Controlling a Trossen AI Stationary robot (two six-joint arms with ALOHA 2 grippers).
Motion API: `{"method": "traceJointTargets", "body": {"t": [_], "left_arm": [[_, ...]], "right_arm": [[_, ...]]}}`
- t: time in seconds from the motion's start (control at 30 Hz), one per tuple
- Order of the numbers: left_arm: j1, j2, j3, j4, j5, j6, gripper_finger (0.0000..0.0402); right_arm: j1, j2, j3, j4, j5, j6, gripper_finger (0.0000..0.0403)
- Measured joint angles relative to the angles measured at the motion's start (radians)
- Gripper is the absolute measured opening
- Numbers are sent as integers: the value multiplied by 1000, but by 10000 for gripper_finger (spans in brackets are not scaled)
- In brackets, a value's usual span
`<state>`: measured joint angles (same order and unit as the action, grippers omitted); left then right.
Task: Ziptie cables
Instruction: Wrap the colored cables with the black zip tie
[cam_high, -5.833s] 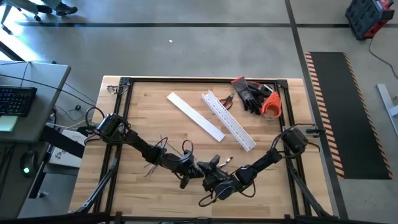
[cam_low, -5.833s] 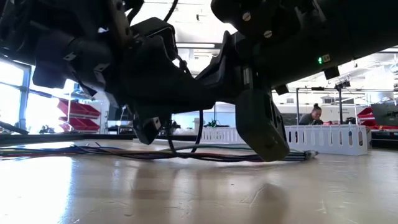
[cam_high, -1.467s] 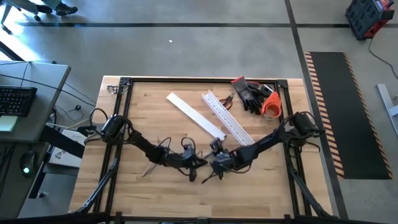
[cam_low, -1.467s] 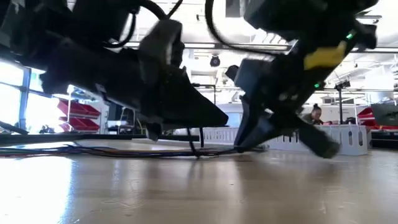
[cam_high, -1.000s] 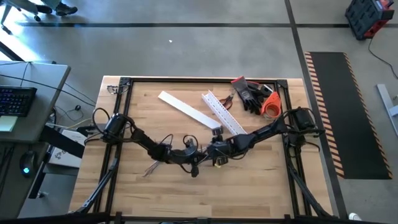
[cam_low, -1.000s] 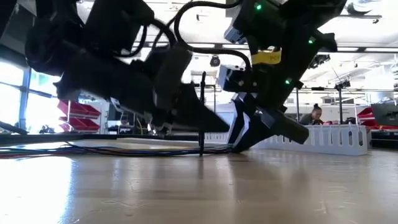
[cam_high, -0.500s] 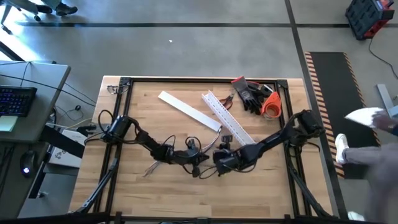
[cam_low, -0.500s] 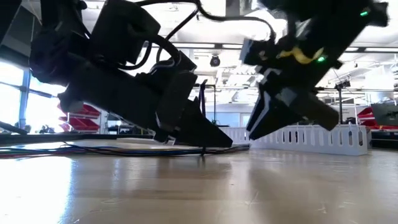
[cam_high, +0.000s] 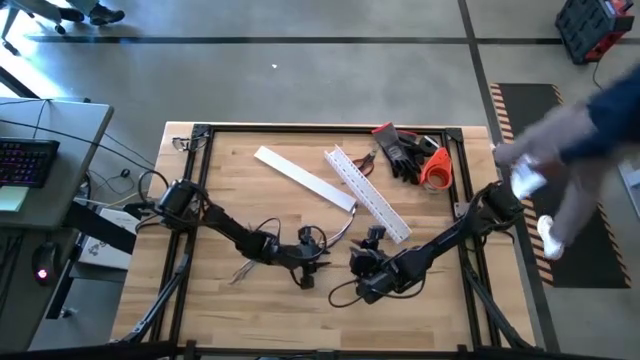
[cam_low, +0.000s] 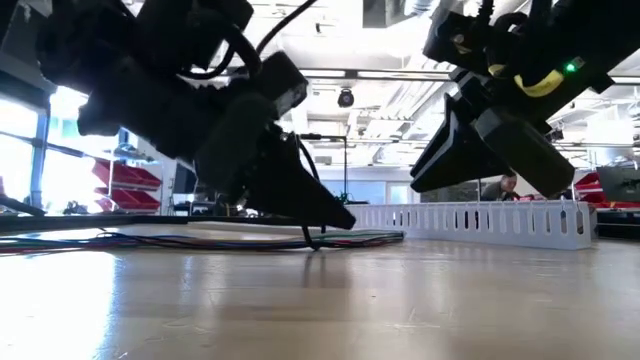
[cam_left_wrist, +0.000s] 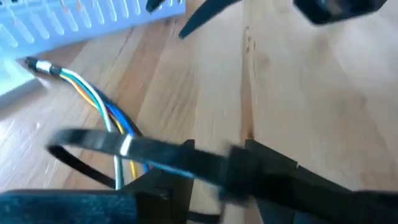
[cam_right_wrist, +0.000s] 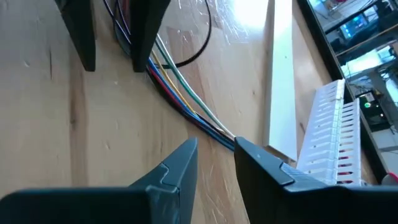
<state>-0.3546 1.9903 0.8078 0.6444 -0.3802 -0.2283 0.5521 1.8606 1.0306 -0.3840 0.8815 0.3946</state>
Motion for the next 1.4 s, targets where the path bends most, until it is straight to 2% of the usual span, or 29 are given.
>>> {"method": "traceJointTargets", "body": {"t": [0.17, 0.23, 0.5, 0.73, 0.93, 1.03, 1.1, 1.2, 1.33, 1.4], "left_arm": [[0, -8, 0, -2, 78, 8, 156], [0, -19, 1, -49, 103, 25, 165], [0, -123, 97, -485, 89, 54, 174], [-15, -194, 166, -717, 78, 113, 175], [-52, -229, 231, -989, 78, 154, 175], [-70, -239, 260, -1120, 40, 176, 174], [-83, -240, 272, -1177, -12, 250, 172], [-108, -239, 274, -1184, -101, 486, 168], [-130, -239, 270, -1107, -260, 745, 164], [-117, -239, 270, -1035, -279, 824, 164]], "right_arm": [[0, 0, 0, 3, -2, 2, 91], [0, 0, 0, 4, -1, 1, 91], [0, -1, 0, 7, -7, 2, 91], [0, -2, 0, 8, -18, 16, 91], [0, -2, 0, 8, -18, 16, 91], [0, -2, 0, 8, -18, 17, 91], [0, -2, 0, 9, -18, 16, 91], [0, -2, 0, 10, -18, 17, 91], [0, -2, 0, 12, -18, 17, 91], [0, -2, 0, 12, -18, 17, 91]]}}
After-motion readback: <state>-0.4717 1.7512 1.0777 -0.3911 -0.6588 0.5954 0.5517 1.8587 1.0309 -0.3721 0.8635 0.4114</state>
